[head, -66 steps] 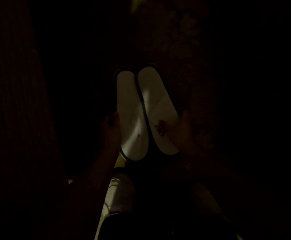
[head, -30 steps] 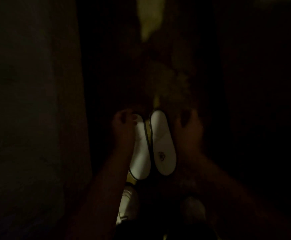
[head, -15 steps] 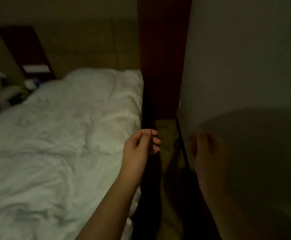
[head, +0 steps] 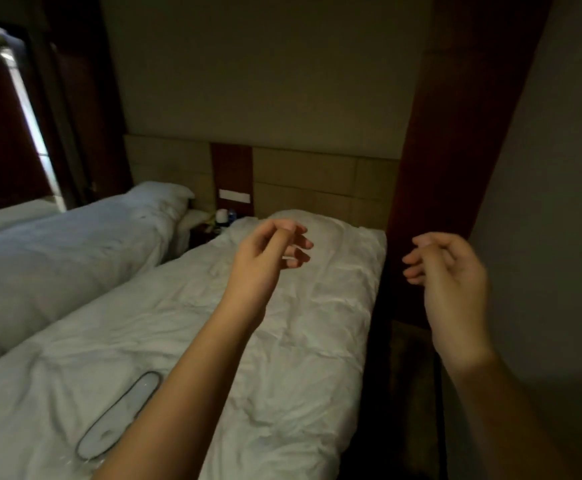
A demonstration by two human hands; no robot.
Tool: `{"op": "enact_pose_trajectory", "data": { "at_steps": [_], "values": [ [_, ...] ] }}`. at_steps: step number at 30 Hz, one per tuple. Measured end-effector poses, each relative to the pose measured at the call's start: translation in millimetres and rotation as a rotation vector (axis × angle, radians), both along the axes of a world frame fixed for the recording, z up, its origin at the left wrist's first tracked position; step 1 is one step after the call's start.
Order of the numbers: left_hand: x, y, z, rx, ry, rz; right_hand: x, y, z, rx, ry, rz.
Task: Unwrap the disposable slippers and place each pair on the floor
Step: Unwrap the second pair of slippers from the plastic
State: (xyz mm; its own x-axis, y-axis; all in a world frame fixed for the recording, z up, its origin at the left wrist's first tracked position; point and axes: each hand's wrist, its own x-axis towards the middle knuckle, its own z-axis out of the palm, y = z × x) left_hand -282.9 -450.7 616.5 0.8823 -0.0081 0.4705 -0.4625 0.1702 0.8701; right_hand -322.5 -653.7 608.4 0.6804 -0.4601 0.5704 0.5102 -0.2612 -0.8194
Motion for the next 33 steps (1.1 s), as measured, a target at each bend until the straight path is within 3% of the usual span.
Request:
{"op": "enact_pose_trajectory", "data": {
  "at_steps": [8, 19, 25, 33],
  "values": [
    [2, 169, -18, 0.016, 0.028, 0.057, 13, 164, -25, 0.076, 0.048, 0.064],
    [42, 452, -56, 0.138, 0.221, 0.213, 81, 448, -66, 0.163, 0.156, 0.216],
    [75, 517, -108, 0.140, 0.363, 0.247, 119, 499, -111, 0.050, 0.314, 0.182],
    [162, 536, -206, 0.237, 0.615, 0.184, 190, 525, -229, 0.168, 0.526, 0.164]
  ]
}}
